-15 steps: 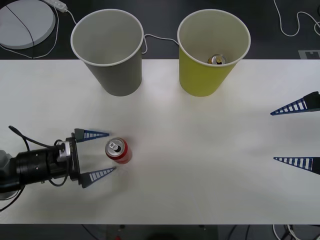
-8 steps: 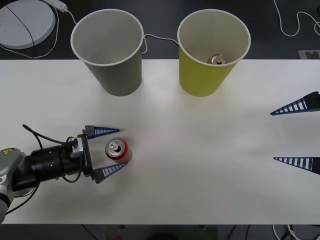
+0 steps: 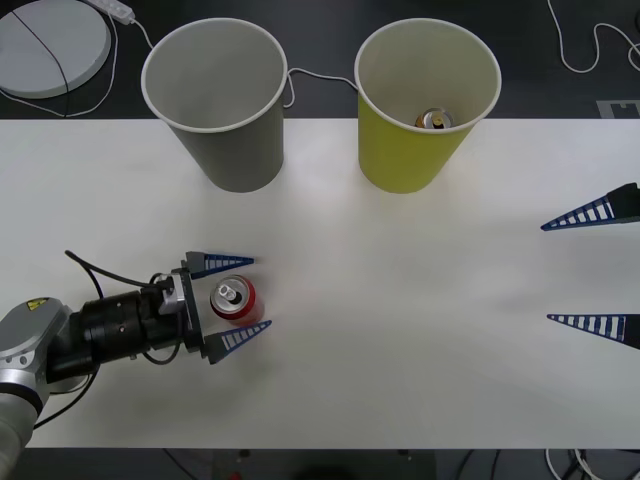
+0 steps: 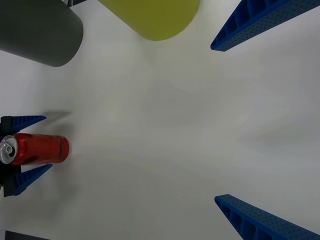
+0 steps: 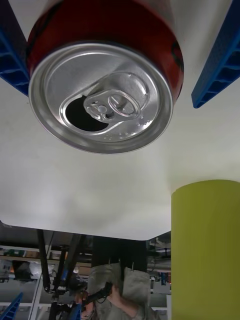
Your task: Put the can into the green bin and the plastic bottle into the gray bin
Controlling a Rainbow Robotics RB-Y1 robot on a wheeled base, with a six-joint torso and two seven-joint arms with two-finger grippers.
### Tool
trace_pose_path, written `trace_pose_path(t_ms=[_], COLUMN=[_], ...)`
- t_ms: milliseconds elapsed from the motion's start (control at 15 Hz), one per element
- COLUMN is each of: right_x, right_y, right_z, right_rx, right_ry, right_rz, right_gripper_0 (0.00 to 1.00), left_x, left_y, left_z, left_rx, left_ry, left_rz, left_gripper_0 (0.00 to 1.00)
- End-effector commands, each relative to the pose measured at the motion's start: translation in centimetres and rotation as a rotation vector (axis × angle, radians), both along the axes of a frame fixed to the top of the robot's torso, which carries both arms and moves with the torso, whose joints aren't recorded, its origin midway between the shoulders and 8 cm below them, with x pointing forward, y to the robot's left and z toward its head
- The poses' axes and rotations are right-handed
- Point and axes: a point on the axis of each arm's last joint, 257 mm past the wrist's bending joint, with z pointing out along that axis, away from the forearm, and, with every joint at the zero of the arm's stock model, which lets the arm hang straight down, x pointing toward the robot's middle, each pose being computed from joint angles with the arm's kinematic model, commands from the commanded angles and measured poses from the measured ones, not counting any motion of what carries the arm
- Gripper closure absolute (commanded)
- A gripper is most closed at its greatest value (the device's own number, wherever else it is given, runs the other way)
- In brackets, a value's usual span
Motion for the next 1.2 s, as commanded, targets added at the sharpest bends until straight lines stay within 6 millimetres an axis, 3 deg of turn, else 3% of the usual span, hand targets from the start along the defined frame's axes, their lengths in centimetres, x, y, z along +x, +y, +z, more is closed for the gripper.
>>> trace_pose_path(t_ms=[67, 467, 867, 1200], right_x=[0.0, 0.0, 0.0, 0.0], right_y=[0.0, 0.0, 0.0, 0.0], right_z=[0.0, 0.0, 0.0, 0.0], right_rx=[0.0, 0.0, 0.0, 0.0], right_ry=[0.0, 0.0, 0.0, 0.0], right_rz=[0.0, 0.0, 0.0, 0.0], right_gripper_0=[0.0, 0.0, 0.0, 0.0], left_x=[-0.1, 0.1, 1.5, 1.9], left_y=[-0.1, 0.4, 3.9, 7.4], left_z=[-0.1, 0.0, 0.9, 3.5], left_rx=[0.004, 0.013, 0.11, 0.155], left_ry=[0.002, -0.002, 0.024, 0.118], left_rz=[-0.003, 0.002, 0.033, 0.051], left_gripper_0=[0.98, 1.0, 1.0, 1.0])
